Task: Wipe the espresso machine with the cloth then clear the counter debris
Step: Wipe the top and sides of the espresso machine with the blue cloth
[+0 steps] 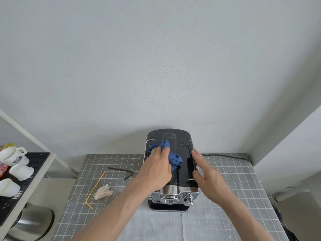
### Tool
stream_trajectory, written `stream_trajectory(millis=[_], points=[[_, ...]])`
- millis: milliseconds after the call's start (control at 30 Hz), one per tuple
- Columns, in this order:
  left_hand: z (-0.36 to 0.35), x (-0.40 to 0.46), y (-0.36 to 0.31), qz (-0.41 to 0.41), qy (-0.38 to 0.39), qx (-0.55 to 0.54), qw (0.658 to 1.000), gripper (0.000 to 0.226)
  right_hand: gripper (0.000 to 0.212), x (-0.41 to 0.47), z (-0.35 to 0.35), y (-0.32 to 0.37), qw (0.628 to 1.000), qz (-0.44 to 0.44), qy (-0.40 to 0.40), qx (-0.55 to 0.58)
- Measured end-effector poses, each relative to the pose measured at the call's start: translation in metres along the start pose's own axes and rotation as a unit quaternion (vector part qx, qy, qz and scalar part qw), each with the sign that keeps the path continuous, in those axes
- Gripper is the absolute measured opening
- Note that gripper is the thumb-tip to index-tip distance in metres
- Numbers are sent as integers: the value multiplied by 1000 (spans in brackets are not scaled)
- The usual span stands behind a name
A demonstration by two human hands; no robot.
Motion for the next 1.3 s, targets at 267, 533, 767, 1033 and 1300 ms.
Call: stream_trajectory(millis=[267, 533, 767, 1033, 1300], points=[[2, -7, -6, -31, 9, -17, 999, 47, 72, 2, -1, -6, 1000, -19, 13, 9], [-1, 62, -6, 36, -10, -42, 998, 47, 71, 2, 1, -8, 999, -38, 6, 9], [-6, 40, -9, 55, -22, -24, 998, 47, 71, 0, -1, -8, 999, -40, 9, 9], [-27, 9, -10, 58, -14, -14, 998, 56, 74, 1, 0, -6, 1000, -18, 2, 23], [-2, 72, 0, 70, -21, -53, 996, 46, 73, 2, -3, -12, 999, -42, 3, 28]])
Point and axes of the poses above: each hand's wrist, its own x-axis towards the middle knuckle, its own z-axis out of the back of the hand, y = z × x, the point moved 10 cm from there along x, towards the middle knuckle, and after that the axes turned 6 degrees about -x, right-handed, at the moved point
